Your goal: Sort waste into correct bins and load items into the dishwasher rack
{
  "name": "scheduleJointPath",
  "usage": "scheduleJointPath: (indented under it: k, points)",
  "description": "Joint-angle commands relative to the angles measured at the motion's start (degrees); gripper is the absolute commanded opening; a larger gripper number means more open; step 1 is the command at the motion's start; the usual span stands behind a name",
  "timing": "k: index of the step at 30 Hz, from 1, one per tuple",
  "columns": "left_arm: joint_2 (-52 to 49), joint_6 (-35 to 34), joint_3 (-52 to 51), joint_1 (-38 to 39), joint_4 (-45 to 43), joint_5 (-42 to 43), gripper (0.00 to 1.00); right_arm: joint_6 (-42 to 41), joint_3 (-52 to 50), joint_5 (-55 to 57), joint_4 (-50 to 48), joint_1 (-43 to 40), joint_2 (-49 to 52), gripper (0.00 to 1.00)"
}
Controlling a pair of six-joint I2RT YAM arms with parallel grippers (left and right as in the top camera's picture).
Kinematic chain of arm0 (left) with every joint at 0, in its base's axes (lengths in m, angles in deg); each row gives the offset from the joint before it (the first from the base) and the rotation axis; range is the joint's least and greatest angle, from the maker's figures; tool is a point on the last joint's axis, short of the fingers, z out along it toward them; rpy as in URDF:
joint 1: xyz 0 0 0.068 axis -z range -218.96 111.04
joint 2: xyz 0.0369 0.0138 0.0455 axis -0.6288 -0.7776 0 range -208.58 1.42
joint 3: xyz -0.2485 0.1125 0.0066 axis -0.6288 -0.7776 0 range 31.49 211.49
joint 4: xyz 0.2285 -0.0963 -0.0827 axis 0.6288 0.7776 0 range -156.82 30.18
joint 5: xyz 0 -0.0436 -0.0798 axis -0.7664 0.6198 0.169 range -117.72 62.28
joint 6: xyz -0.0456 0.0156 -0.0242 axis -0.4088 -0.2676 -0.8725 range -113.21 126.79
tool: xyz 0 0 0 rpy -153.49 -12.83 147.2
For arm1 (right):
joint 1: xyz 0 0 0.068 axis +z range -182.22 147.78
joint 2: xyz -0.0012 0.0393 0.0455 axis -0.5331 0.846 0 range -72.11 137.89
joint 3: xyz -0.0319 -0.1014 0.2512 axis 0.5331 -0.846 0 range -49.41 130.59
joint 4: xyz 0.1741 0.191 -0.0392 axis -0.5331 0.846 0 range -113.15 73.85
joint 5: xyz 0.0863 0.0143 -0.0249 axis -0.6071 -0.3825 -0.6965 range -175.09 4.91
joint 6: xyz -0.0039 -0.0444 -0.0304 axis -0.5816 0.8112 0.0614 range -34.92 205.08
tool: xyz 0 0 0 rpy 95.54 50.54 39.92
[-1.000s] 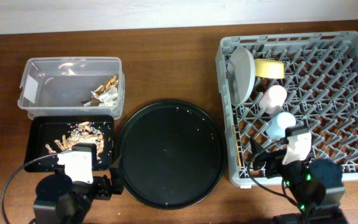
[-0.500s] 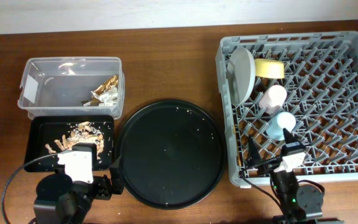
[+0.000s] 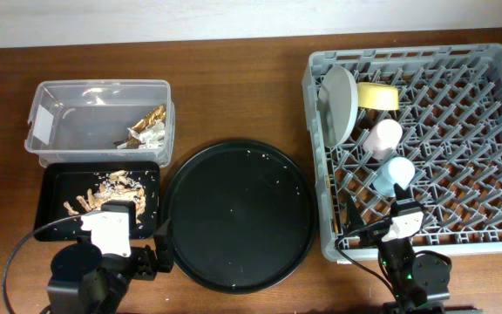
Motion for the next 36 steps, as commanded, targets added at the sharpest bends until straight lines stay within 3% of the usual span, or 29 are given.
scheduleJointPath:
  k: [1, 13, 18, 22, 27, 32, 36]
  points:
    - [0.28, 0.68, -0.37, 0.09, -0.09, -0.42, 0.99, 0.11, -0.31, 0.68, 0.37, 0.26, -0.15, 0.99]
    - [0.5, 0.68, -0.55, 0.09, 0.0, -0.44, 0.99, 0.13, -0.31, 0.68, 0.37, 0.26, -0.15, 0.99]
    - [6.47, 0.72, -6.21, -0.98, -1.9, -4.55, 0.99, 0.13, -0.31, 0.68, 0.39, 0.26, -0.15, 0.99]
    - [14.32, 0.68, -17.79, -2.43, -11.56, -4.9, 0.99, 0.13, -0.31, 0.68, 0.37, 0.26, -0.15, 0.99]
    - [24.09, 0.66, -33.4, -4.11, -31.5, -2.32, 0.99, 0.13, -0.31, 0.68, 0.39, 0.26, -0.15, 0.99]
    - [25.33, 0.83, -45.09, -4.28, -55.41, -2.82, 0.99, 0.13, -0.31, 0.68, 0.37, 0.26, -0.15, 0.99]
    - [25.35, 1.53, -45.81, -4.33, -54.58, -3.39, 0.99, 0.13, -0.31, 0.68, 0.39, 0.26, -0.15, 0.99]
